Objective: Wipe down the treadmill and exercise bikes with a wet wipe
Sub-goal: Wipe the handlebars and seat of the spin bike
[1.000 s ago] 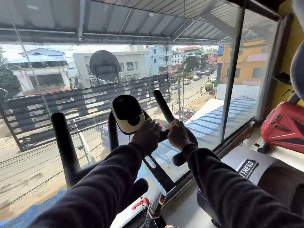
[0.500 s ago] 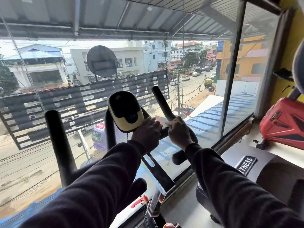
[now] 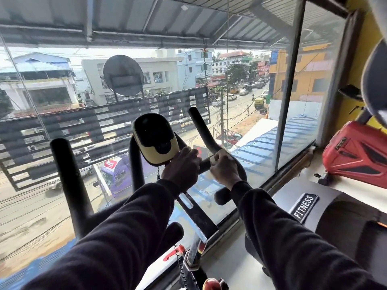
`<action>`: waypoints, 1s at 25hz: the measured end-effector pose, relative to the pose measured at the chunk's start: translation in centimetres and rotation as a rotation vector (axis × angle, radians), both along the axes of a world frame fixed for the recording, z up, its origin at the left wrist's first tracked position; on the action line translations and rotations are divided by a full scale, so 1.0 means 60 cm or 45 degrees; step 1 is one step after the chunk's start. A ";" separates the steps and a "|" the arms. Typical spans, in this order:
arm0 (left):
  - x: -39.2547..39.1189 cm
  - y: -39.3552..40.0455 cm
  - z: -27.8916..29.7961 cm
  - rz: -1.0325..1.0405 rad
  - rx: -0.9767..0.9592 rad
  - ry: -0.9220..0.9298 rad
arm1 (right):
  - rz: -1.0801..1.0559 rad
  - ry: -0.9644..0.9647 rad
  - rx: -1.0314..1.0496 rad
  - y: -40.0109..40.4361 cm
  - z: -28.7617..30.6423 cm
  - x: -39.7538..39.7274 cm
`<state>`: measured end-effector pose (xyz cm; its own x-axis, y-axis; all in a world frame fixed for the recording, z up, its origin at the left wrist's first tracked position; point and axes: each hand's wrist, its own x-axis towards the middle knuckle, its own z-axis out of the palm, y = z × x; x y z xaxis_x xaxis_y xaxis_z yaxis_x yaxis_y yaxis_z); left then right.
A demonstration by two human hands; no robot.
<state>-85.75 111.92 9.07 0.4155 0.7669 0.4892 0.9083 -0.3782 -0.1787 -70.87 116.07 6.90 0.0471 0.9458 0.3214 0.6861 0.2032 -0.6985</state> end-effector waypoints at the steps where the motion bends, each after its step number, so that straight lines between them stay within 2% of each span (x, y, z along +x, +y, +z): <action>1: 0.001 0.000 0.003 -0.005 0.017 -0.012 | 0.059 -0.023 0.031 -0.007 -0.004 -0.001; 5: -0.005 -0.023 0.004 -0.022 -0.030 -0.119 | -0.061 0.092 -0.031 -0.009 0.006 0.005; 7: -0.019 -0.047 -0.001 -0.020 -0.038 -0.126 | 0.029 0.028 0.001 -0.025 0.009 0.002; 10: -0.038 -0.085 -0.009 -0.021 0.079 -0.133 | 0.124 -0.008 0.044 -0.037 0.009 -0.003; 13: -0.060 -0.120 -0.017 0.113 0.090 -0.180 | 0.049 0.049 0.048 -0.056 0.012 -0.024; 16: -0.091 -0.137 -0.020 0.195 0.081 -0.180 | 0.229 0.004 0.137 -0.076 0.003 -0.050; 20: -0.124 -0.160 -0.028 0.240 0.155 -0.084 | 0.115 0.099 0.148 -0.088 0.003 -0.065; 23: -0.156 -0.178 -0.029 0.348 0.117 -0.140 | 0.220 0.036 0.200 -0.118 -0.012 -0.086; 25: -0.166 -0.187 -0.029 0.332 0.075 -0.226 | 0.168 0.062 0.224 -0.131 -0.009 -0.091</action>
